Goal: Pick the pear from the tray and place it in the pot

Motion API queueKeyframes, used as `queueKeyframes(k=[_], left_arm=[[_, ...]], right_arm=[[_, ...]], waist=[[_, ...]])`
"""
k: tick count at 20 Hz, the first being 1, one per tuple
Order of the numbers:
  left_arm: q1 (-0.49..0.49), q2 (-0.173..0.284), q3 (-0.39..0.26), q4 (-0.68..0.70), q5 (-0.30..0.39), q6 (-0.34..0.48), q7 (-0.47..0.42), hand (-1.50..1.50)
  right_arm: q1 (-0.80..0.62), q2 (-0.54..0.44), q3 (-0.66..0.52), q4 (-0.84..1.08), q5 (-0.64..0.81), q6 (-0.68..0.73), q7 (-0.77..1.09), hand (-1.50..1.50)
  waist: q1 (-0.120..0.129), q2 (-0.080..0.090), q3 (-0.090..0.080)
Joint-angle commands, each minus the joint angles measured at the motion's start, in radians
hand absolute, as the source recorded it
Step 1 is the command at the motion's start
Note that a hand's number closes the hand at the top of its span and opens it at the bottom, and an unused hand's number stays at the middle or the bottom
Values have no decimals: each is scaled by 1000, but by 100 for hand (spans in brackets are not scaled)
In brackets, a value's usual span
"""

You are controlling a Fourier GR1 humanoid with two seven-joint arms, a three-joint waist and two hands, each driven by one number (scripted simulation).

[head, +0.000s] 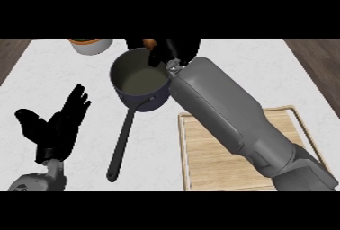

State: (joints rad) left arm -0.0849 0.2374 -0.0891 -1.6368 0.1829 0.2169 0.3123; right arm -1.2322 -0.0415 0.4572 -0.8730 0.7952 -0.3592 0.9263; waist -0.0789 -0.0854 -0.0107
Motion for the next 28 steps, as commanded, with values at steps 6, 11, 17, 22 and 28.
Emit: queueKeyframes(k=[6,11,17,22,28], left_arm=[[-46,-2,-9,-11,11,-28,2,0],[-32,-13,-21,-19,11,-47,-27,0],[-71,-9,-27,-51,-2,-37,17,0],[-100,-41,-45,-24,-6,-25,26,0],[-116,-62,-56,4,-35,-6,-1,0]], right_arm=[[-226,41,58,-127,64,231,543,150],[-177,41,38,-138,76,229,559,150],[-74,41,124,-153,-51,227,541,150],[13,41,9,-122,-79,50,529,-150],[16,41,-21,-192,-102,-146,485,-150]], waist=[[67,56,8],[76,71,9],[107,80,9],[106,85,11],[115,84,10]])
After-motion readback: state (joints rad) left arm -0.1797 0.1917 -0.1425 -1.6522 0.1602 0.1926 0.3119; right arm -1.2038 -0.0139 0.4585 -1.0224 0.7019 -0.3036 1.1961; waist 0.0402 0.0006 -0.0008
